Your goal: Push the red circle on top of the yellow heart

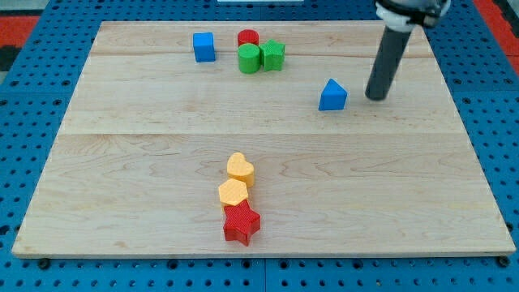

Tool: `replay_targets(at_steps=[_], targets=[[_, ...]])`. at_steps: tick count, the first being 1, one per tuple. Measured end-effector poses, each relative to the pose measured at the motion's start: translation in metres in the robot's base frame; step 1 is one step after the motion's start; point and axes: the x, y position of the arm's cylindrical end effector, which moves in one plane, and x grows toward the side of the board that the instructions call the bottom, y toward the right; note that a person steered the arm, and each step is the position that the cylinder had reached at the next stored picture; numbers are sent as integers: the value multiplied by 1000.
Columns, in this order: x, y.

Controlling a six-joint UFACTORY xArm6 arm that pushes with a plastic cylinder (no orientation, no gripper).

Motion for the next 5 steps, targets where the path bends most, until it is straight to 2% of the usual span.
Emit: replay_targets(at_steps=[1,2,3,5], targets=[[-109,-24],[-139,-122],[-112,-204],[-28,-218]])
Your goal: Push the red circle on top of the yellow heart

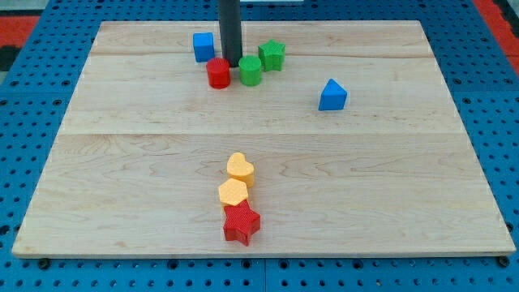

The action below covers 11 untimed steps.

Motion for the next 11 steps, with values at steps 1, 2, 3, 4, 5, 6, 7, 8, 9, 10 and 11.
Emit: replay_targets(at_steps=[1,2,3,4,5,6,7,8,9,10,11], targets=[[7,-27],[3,-55],[34,-60],[74,-57],[119,-52],[138,-32],[92,-32],[130,-10],[169,-10],[137,-10],[121,0]])
